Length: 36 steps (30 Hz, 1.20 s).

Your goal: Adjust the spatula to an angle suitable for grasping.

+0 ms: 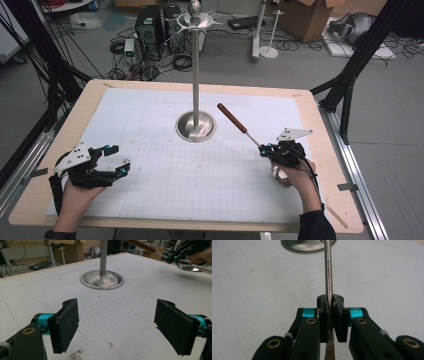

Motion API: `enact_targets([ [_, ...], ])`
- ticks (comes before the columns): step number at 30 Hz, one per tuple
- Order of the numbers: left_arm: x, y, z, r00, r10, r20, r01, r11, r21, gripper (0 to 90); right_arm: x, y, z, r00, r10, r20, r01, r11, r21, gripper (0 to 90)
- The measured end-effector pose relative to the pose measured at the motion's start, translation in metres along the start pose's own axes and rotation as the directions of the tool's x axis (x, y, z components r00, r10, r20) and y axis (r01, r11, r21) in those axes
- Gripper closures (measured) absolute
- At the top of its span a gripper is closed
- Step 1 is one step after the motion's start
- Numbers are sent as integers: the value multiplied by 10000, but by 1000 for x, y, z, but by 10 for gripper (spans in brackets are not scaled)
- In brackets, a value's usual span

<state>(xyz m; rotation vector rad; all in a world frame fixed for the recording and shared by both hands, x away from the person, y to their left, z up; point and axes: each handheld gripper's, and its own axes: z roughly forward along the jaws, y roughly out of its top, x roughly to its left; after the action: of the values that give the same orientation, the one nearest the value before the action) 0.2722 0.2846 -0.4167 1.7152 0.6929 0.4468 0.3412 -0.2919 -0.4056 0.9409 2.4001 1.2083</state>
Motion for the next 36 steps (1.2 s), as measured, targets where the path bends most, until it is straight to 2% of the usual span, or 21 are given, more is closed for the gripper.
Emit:
enact_targets([
  [4, 0, 0, 0, 10000, -1, -12, 1, 10000, -32, 203, 7, 1, -5, 10000, 14, 24, -13, 9982, -601, 847],
  [9, 0, 0, 0, 10000, -24, -46, 24, 10000, -32, 203, 15, 2, -14, 9999, 127, 13, -124, 9868, -1617, 847],
  [12, 1, 0, 0, 10000, -39, -45, 39, 10000, -38, 203, 20, 2, -19, 9998, 196, 0, -191, 9735, -2279, 847],
  [16, 1, -1, 0, 10000, -43, -48, 43, 10000, -26, 203, 27, 4, -23, 9993, 366, 58, -334, 9572, -2874, 847],
  [19, 2, 0, -1, 10000, -46, -14, 46, 10000, -41, 203, 31, 6, -26, 9992, 354, 170, -276, 9408, -3378, 847],
  [21, 2, -1, -1, 10000, -65, -28, 64, 10000, -70, 203, 33, 7, -29, 9986, 502, 172, -406, 9307, -3635, 847],
  [22, 3, -1, 0, 10000, -60, -19, 60, 10000, -60, 203, 34, 8, -30, 9985, 521, 171, -415, 9223, -3843, 847],
  [24, 4, -1, 0, 10000, -81, -14, 81, 10000, -22, 203, 35, 8, -32, 9983, 533, 220, -398, 9132, -4054, 847],
  [26, 4, -2, 1, 10000, -98, 6, 98, 9999, -21, 203, 36, 9, -33, 9987, 506, 52, -436, 9048, -4237, 848],
  [32, 6, -3, 1, 9999, -152, 6, 152, 9999, -16, 203, 42, 13, -35, 9985, 542, 18, -465, 8724, -4866, 848],
  [36, 6, -3, 1, 9999, -150, 7, 150, 9999, -20, 203, 46, 16, -36, 9983, 581, 50, -475, 8596, -5088, 848],
])
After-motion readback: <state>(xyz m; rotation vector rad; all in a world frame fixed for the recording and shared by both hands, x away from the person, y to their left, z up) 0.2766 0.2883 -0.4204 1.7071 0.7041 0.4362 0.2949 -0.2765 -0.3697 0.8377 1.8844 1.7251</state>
